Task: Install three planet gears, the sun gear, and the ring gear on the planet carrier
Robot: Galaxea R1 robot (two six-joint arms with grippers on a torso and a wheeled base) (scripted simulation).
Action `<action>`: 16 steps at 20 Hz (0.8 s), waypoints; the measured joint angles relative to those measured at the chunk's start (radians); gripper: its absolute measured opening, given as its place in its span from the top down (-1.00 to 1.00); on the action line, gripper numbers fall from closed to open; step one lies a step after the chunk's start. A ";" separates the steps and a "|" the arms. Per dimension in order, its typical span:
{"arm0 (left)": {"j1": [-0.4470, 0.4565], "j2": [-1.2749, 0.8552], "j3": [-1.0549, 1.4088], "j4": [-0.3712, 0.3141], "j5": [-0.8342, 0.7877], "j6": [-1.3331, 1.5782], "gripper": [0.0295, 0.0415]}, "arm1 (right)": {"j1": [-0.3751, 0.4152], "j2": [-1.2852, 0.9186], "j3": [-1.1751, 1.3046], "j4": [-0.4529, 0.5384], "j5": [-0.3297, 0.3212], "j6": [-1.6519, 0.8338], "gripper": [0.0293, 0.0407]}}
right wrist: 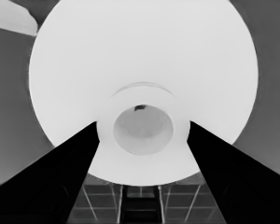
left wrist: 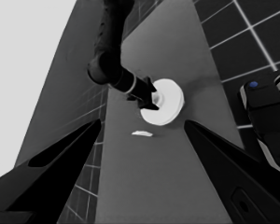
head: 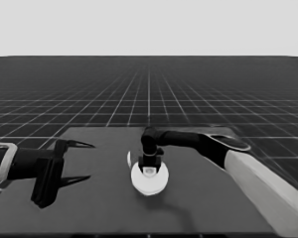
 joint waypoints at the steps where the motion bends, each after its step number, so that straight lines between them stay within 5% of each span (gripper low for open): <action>1: 0.000 0.000 0.000 0.000 0.000 0.000 -0.49 | 0.000 0.000 -0.001 -0.002 0.001 -0.001 0.03; 16: 0.000 0.000 0.000 0.000 0.000 0.000 -0.49 | -0.014 0.000 -0.003 -0.003 0.002 0.091 0.03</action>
